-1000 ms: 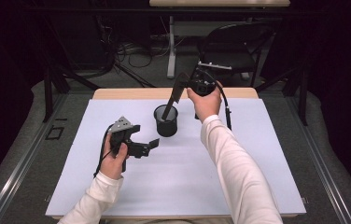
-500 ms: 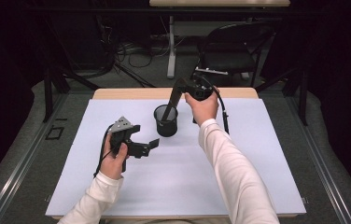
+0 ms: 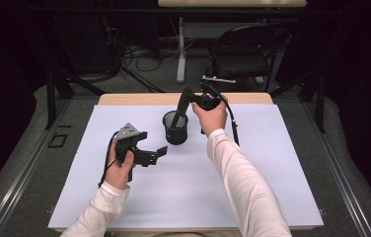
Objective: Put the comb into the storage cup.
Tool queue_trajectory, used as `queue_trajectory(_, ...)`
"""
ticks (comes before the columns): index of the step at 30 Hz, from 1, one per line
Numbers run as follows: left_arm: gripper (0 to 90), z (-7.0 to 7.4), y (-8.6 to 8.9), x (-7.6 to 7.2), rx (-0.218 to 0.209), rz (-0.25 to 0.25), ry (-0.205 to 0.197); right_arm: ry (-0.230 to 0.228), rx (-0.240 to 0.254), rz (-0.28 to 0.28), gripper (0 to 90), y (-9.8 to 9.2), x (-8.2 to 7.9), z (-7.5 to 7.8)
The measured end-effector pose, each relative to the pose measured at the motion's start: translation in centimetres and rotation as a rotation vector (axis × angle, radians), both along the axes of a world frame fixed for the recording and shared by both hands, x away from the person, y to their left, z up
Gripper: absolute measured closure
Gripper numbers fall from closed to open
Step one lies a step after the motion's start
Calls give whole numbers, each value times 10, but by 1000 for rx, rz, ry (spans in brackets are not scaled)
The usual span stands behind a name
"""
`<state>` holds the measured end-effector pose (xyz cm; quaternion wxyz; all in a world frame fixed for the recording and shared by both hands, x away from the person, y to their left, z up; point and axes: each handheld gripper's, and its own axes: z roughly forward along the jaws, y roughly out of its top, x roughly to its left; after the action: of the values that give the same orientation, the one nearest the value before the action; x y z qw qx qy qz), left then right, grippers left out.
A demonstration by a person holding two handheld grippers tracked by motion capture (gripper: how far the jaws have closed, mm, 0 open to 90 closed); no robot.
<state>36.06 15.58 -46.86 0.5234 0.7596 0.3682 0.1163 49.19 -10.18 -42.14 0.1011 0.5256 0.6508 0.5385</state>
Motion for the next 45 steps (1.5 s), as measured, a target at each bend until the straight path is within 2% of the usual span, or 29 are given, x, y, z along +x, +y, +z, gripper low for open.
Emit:
queue_trajectory(28, 5, -1, -1, 0, 4, 0, 0, 16, -4, -3, 866, 2, 2, -12)
queue_trajectory(45, 5, -1, -1, 0, 2, 1, 1, 39, 34, -18, 866, -7, 5, -17)
